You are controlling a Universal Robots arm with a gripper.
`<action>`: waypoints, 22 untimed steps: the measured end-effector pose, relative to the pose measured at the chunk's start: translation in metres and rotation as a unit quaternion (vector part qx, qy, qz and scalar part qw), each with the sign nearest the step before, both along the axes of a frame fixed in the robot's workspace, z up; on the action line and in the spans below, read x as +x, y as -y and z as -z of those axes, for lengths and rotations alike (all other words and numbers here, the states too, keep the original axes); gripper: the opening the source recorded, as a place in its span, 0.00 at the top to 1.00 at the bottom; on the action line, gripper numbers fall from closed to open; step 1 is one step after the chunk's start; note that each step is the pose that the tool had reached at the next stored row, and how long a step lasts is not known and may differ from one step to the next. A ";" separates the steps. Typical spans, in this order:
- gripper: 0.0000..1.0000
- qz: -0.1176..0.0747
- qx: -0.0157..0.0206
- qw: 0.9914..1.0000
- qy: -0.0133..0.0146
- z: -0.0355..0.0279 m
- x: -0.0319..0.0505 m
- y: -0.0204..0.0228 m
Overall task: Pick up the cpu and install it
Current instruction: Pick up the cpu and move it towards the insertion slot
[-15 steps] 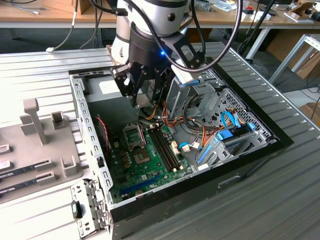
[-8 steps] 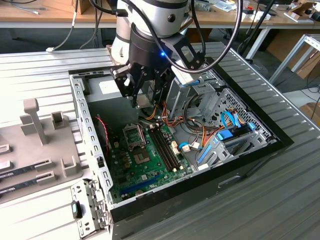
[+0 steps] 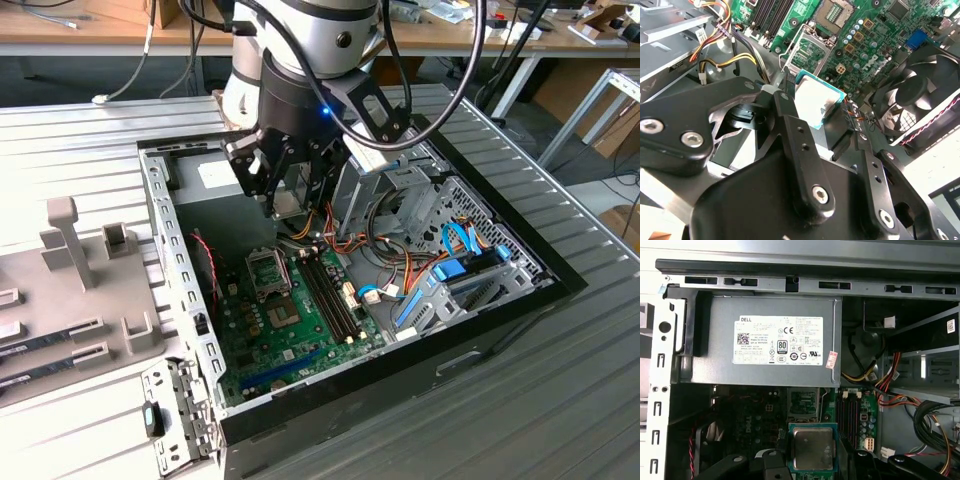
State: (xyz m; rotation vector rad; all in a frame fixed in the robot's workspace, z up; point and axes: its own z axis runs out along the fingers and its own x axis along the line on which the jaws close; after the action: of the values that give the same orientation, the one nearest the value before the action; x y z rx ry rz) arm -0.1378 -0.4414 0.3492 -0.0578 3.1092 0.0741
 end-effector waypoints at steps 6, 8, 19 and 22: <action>0.53 0.000 0.000 1.000 0.000 0.0008 0.0000 0.0011; 0.53 0.000 0.000 1.000 0.000 0.0012 0.0000 0.0017; 0.53 0.000 0.000 1.000 0.000 0.0033 0.0000 0.0057; 0.53 0.000 0.000 1.000 0.000 0.0036 0.0000 0.0066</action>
State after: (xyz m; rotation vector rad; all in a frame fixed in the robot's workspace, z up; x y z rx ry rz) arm -0.1378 -0.4480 0.3456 -0.0579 3.1092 0.0741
